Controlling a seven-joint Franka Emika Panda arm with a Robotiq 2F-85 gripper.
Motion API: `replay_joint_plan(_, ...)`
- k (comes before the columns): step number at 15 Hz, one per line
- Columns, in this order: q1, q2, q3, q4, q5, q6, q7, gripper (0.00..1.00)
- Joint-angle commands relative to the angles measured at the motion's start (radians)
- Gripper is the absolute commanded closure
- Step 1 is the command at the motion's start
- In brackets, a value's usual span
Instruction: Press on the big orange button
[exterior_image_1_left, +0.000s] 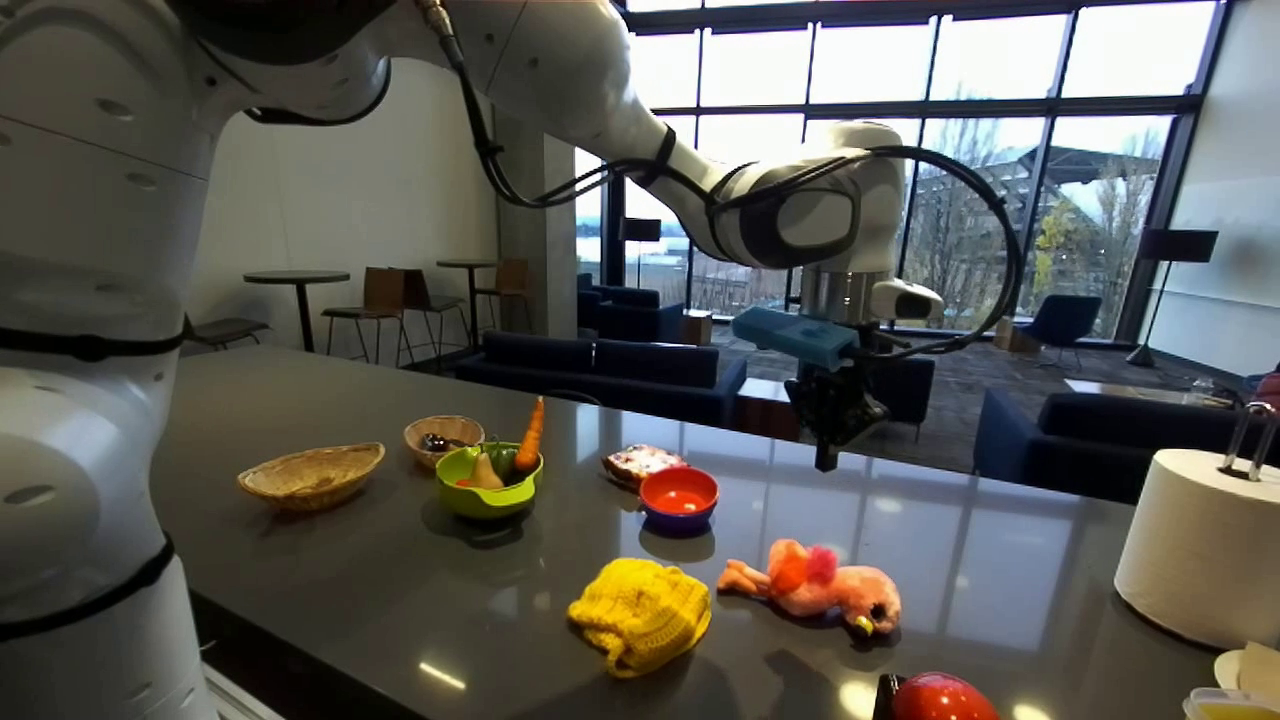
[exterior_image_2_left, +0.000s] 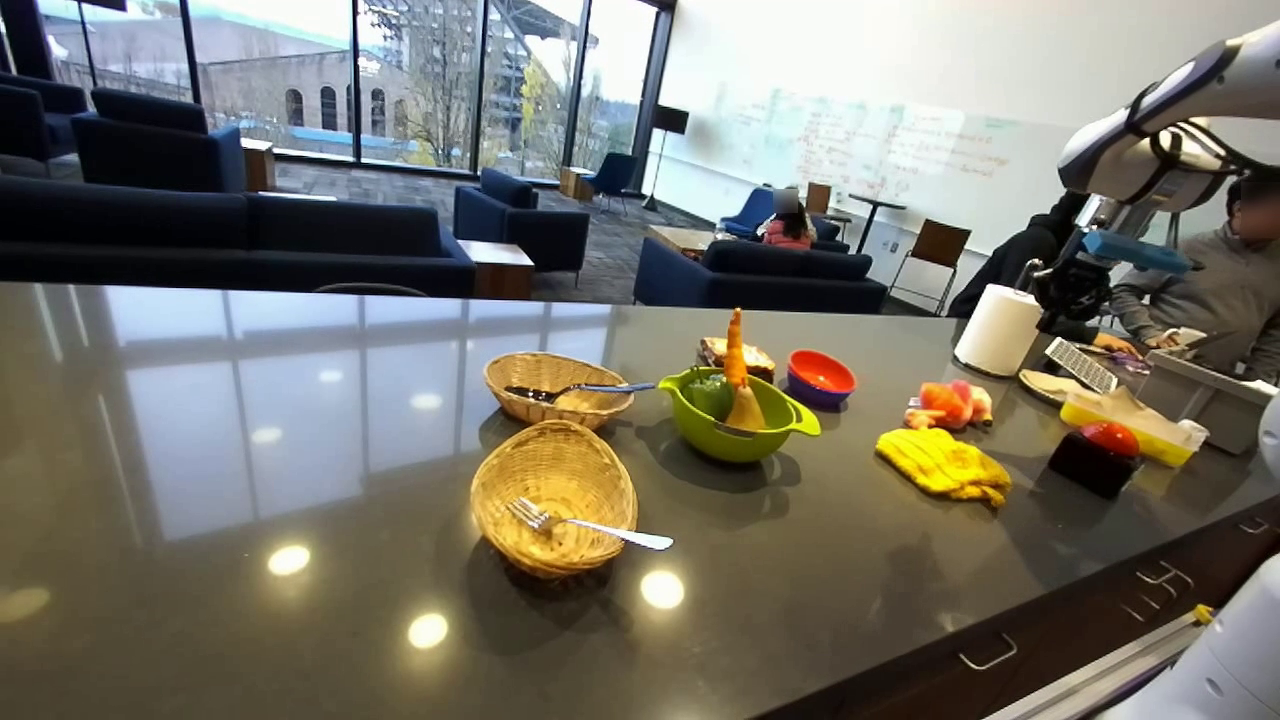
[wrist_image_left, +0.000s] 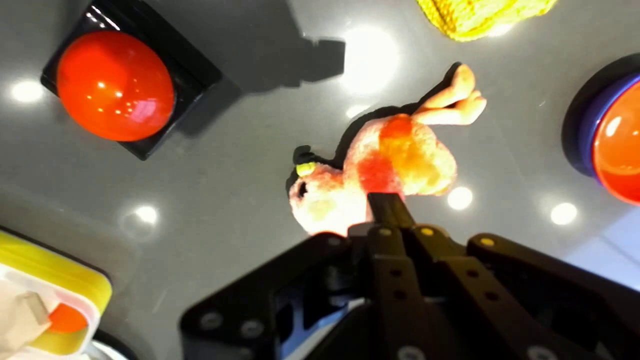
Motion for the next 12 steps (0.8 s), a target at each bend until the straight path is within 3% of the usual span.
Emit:
replay_joint_plan(1, 0.037, -0.063, 0.009, -0.048, -0.004, -0.060, -0.123, 1.00)
replay_joint_plan(6, 0.100, -0.103, 0.026, -0.069, -0.032, -0.119, -0.199, 1.00)
replay_joint_plan(12, 0.163, -0.169, 0.051, -0.139, -0.014, -0.111, -0.252, 1.00)
